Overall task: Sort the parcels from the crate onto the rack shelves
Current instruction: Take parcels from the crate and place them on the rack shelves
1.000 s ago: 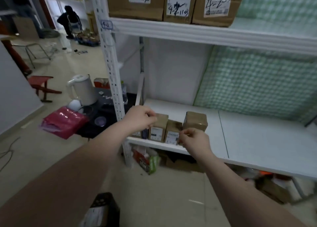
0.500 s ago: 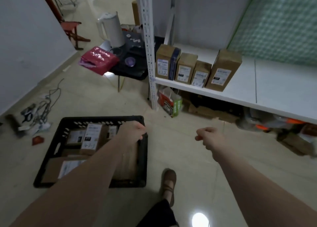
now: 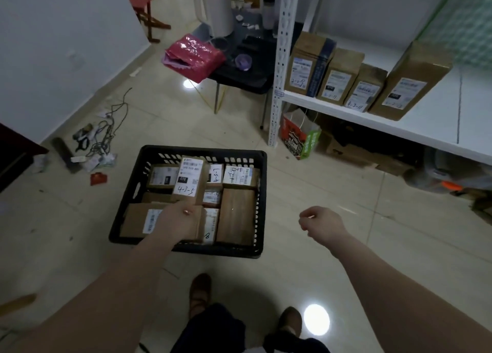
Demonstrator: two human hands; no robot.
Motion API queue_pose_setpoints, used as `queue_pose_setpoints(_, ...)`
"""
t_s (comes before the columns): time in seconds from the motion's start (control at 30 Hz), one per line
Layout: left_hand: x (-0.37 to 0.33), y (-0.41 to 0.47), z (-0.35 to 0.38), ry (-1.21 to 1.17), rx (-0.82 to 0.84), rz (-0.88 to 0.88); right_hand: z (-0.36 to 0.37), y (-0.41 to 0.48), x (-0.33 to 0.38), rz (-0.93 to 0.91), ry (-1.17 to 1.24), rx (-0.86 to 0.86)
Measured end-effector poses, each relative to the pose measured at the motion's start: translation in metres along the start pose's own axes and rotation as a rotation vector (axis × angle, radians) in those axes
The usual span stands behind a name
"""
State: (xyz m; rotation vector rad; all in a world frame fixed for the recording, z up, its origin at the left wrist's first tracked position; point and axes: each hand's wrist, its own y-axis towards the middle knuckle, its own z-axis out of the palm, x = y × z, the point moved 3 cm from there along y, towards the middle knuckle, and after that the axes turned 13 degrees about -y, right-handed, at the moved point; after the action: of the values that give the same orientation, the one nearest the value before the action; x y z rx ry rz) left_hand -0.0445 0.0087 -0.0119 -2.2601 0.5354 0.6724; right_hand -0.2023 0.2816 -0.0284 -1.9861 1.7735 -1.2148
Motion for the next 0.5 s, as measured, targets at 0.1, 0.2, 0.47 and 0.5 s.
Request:
queue_pose_setpoints(0.1, 0.031, 0.020, -0.017, 0.017, 0.053, 0.011, 0.029, 0.005, 0.029, 0.006, -0.058, 0.003)
queue_pose_setpoints(0.2, 0.064, 0.047, -0.045, 0.007, 0.110, -0.006, 0.064, 0.009, 0.067, -0.006, -0.112, -0.049)
queue_pose_setpoints(0.47, 0.137, 0.117, -0.129, 0.279, 0.227, 0.020, 0.207, 0.019, 0.198, -0.223, -0.492, 0.129)
queue_pose_setpoints(0.5, 0.147, 0.125, -0.133, 0.315, 0.245, 0.014, 0.221, 0.020, 0.210, -0.238, -0.524, 0.140)
